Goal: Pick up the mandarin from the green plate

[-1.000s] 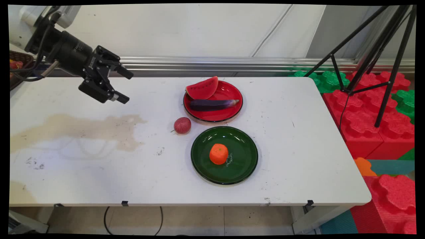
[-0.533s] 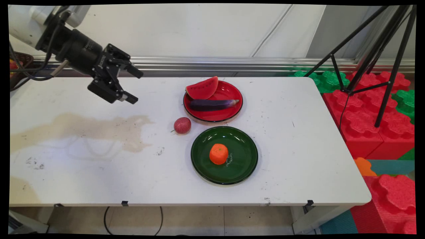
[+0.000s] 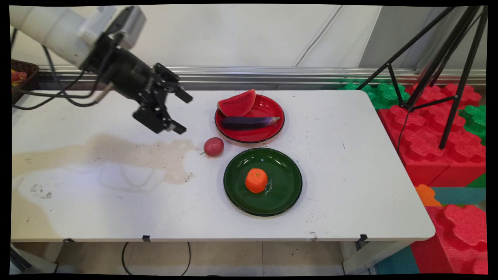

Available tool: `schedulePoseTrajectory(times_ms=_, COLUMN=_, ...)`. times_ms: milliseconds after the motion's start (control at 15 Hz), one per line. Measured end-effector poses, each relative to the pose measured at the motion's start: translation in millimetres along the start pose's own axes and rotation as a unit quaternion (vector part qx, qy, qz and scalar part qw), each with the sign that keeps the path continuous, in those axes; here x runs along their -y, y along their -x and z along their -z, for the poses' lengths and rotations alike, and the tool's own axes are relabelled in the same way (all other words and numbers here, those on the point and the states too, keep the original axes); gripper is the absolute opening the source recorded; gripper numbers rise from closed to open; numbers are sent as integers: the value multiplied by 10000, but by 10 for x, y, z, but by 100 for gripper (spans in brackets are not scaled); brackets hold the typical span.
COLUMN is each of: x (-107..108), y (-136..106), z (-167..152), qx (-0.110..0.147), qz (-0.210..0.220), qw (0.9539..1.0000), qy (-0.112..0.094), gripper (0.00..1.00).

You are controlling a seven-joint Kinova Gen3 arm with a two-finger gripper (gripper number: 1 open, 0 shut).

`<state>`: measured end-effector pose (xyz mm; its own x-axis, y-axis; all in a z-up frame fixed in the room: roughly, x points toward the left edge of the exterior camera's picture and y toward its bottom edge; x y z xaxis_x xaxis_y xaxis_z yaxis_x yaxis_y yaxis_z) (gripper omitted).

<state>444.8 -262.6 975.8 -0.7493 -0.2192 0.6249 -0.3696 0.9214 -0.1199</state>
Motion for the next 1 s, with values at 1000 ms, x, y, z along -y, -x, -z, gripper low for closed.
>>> schedulePoseTrajectory(times_ms=1000, x=-154, y=-377, z=-1347, qx=657, qz=-224, qw=9969, qy=382, gripper=100)
